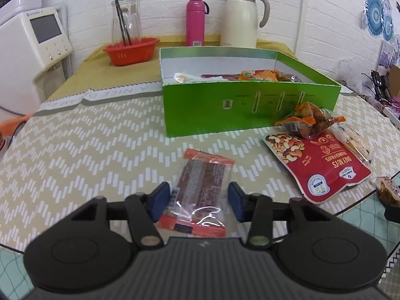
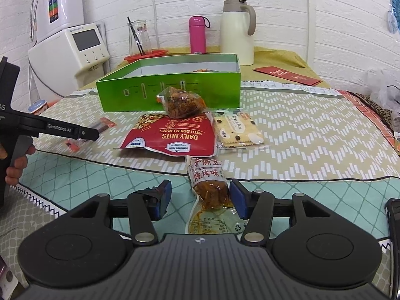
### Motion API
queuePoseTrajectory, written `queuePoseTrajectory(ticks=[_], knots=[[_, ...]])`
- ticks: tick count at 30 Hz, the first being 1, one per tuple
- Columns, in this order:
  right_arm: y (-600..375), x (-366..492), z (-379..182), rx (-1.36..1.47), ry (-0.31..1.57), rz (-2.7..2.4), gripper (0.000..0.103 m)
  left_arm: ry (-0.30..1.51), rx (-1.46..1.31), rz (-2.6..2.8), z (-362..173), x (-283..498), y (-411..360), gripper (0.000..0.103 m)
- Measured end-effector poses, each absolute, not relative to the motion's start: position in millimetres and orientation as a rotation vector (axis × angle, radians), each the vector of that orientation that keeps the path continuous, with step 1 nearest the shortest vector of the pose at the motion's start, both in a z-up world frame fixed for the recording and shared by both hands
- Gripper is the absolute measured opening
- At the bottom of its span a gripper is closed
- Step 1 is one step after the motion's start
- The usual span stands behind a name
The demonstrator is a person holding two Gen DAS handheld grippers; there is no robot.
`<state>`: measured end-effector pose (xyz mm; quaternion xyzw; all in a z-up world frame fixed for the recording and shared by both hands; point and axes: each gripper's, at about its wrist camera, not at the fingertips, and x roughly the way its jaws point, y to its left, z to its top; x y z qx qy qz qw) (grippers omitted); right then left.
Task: Organize snacks
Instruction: 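Carry the sausage pack into the box with the left gripper while the right gripper carries the brown bag in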
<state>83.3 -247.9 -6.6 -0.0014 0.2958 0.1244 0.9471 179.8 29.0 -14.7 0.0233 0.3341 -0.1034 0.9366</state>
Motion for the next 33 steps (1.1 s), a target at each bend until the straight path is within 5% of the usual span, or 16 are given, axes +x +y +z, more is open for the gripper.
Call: queuePoseTrajectory(ticks=[11, 15, 33], knots=[[-249, 89, -9, 0.013, 0.595, 0.256, 0.088, 0.673, 0.066, -0.264, -17, 171, 19, 0.053], [-249, 88, -11, -0.016, 0.598, 0.221, 0.062, 0.669, 0.071, -0.242, -16, 169, 18, 0.041], [-236, 102, 45, 0.056, 0.413, 0.373, 0.059, 0.479, -0.067, -0.312, 61, 149, 15, 0.035]])
